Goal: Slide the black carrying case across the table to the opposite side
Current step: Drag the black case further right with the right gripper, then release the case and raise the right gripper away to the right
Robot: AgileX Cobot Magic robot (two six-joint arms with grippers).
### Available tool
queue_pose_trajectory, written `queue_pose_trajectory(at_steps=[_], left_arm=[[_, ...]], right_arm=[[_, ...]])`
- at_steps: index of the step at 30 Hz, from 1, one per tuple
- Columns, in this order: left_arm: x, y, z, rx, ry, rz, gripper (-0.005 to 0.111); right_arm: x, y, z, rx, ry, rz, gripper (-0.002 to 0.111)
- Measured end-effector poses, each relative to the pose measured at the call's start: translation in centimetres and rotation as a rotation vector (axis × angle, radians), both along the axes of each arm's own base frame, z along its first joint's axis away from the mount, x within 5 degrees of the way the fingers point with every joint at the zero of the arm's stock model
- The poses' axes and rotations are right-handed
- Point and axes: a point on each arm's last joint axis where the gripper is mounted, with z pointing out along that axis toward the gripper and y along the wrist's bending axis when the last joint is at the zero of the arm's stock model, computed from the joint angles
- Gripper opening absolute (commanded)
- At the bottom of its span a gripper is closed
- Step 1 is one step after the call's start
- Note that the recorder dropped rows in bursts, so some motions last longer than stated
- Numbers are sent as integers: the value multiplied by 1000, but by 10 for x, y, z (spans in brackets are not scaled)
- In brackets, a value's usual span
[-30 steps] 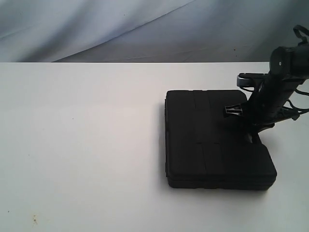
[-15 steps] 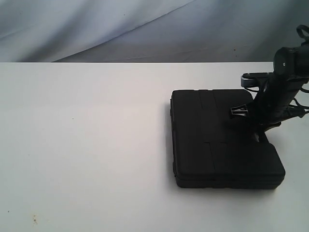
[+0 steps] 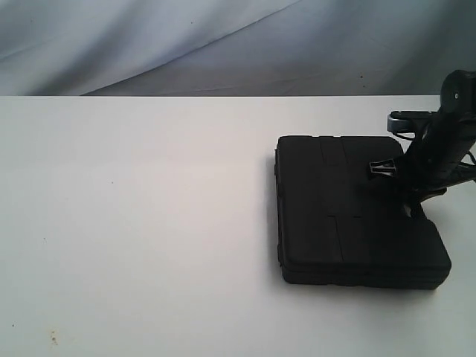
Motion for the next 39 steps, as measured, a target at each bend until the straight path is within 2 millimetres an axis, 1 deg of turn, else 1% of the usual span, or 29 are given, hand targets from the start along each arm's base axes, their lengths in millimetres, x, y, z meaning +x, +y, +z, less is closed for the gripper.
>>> queue_pose_trajectory(at_steps=[21, 23, 24, 25, 26, 27, 39], left_arm=[[0, 0, 0, 0, 0, 0, 0], [0, 0, 0, 0, 0, 0, 0], [0, 0, 0, 0, 0, 0, 0], [0, 0, 0, 0, 0, 0, 0], [0, 0, 0, 0, 0, 0, 0], [0, 0, 0, 0, 0, 0, 0], [0, 0, 0, 0, 0, 0, 0]], right_arm=[[0, 1, 0, 7, 3, 1, 1], [0, 1, 0, 7, 3, 1, 12], [0, 1, 0, 7, 3, 1, 22], [0, 1, 0, 7, 3, 1, 27], [0, 1, 0, 7, 5, 1, 34], [-1, 0, -1, 5, 13, 3, 38], [-3, 0, -2, 2, 31, 3, 39]])
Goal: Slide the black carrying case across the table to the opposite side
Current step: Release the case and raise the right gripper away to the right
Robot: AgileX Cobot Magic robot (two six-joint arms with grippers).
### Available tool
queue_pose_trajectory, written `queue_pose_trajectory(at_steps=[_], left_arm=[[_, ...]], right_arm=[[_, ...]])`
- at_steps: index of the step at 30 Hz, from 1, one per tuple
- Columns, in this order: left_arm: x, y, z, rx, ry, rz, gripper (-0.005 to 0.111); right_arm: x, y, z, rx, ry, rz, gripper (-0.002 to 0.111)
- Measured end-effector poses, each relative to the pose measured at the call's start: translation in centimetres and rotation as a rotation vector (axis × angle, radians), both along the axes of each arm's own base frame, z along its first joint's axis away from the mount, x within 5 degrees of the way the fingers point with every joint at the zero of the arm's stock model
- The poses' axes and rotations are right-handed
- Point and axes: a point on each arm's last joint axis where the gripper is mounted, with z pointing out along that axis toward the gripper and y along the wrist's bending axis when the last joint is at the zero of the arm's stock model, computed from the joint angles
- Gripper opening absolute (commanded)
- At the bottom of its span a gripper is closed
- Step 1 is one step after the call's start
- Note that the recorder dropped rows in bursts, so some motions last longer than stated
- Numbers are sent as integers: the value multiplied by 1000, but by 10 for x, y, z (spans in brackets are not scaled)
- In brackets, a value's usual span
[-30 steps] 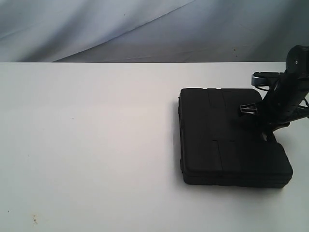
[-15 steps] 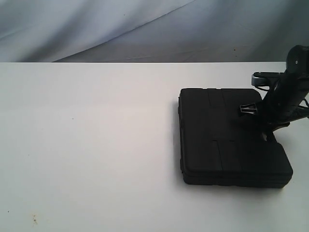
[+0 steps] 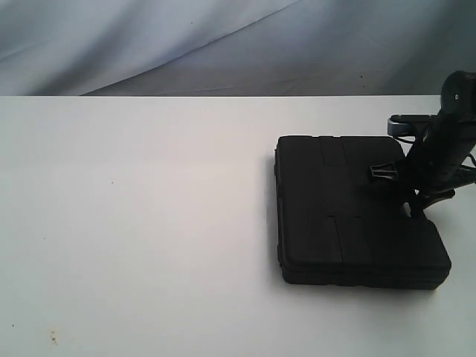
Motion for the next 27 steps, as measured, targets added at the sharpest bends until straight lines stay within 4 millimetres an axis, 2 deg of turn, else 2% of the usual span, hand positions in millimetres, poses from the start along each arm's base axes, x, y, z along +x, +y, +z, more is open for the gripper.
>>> queue_pose_trajectory(at_steps=[7, 21, 27], left_arm=[[0, 0, 0, 0, 0, 0, 0], [0, 0, 0, 0, 0, 0, 0], [0, 0, 0, 0, 0, 0, 0]], right_arm=[[-3, 0, 4, -1, 9, 0, 39], [-11, -2, 59, 15, -89, 0, 39], [-19, -3, 88, 23, -132, -2, 39]])
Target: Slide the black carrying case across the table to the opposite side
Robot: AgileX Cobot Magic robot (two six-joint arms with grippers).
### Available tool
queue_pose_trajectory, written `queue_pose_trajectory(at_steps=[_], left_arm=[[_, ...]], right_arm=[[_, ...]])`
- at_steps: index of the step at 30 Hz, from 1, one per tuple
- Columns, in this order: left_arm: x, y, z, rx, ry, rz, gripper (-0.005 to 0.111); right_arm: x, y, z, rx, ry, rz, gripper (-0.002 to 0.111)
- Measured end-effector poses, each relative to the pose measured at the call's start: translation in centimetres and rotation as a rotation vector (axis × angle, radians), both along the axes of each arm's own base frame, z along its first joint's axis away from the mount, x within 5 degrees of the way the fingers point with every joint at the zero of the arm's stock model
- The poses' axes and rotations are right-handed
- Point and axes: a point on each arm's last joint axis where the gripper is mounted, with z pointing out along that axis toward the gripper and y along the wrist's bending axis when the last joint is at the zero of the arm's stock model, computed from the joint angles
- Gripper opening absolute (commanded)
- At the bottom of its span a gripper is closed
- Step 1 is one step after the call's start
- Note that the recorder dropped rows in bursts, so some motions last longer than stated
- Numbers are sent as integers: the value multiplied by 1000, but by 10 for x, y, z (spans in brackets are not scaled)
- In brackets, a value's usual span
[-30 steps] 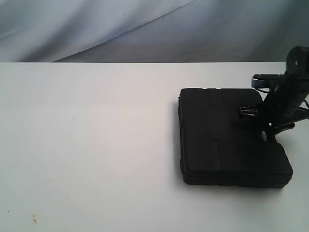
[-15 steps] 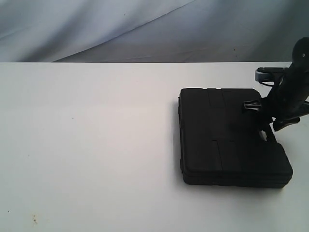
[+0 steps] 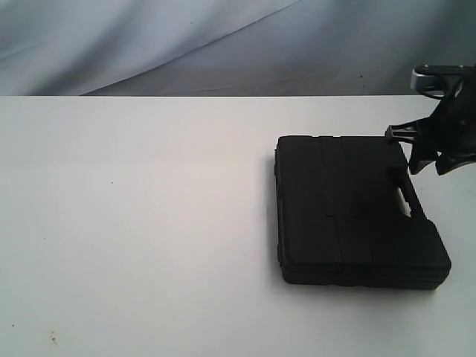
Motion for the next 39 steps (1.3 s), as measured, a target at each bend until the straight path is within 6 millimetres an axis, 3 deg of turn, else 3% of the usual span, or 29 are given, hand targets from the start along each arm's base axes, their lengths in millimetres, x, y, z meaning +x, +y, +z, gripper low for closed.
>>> queue_pose_trajectory(at_steps=[12, 21, 25, 29, 39], left_arm=[[0, 0, 0, 0, 0, 0, 0], [0, 0, 0, 0, 0, 0, 0], [0, 0, 0, 0, 0, 0, 0], [0, 0, 0, 0, 0, 0, 0], [0, 0, 0, 0, 0, 0, 0]], right_arm=[[-24, -4, 51, 10, -51, -6, 37], [-46, -8, 98, 33, -177, -8, 6], [-59, -8, 114, 60, -218, -12, 0], [-79, -9, 121, 98, -258, -17, 0], [-143, -19, 113, 132, -335, -23, 0]])
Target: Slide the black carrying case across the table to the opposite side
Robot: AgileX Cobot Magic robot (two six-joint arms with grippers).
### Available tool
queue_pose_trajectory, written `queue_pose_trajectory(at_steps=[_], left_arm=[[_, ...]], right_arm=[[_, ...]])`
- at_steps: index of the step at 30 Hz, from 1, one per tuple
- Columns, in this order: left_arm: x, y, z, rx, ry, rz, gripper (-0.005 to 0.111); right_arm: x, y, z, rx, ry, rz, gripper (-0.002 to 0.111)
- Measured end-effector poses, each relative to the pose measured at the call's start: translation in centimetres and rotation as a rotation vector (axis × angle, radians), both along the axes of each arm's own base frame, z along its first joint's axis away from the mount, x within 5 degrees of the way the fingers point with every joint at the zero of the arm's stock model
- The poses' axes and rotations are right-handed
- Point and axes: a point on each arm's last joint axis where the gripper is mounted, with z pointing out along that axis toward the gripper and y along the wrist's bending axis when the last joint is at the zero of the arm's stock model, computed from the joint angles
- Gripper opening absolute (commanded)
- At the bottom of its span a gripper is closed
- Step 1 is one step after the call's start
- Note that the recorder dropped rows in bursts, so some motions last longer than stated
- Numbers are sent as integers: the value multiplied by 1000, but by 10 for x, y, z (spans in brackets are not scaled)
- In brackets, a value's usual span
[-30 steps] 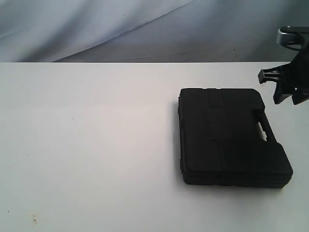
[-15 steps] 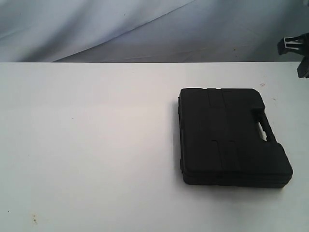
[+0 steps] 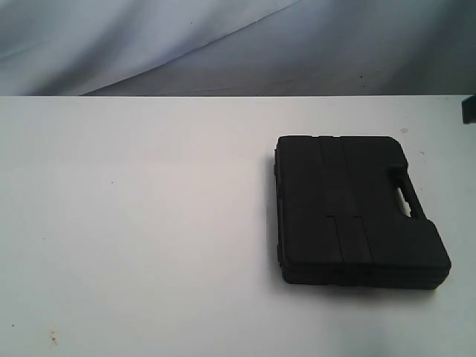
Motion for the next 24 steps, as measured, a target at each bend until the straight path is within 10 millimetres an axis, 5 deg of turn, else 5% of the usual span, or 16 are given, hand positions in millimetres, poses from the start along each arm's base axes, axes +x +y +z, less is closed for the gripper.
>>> queue_pose_trajectory(at_steps=[12, 24], left_arm=[[0, 0, 0, 0, 0, 0, 0], [0, 0, 0, 0, 0, 0, 0]], right_arm=[[-74, -13, 16, 30, -193, 2, 0], [-124, -21, 31, 58, -329, 8, 0]])
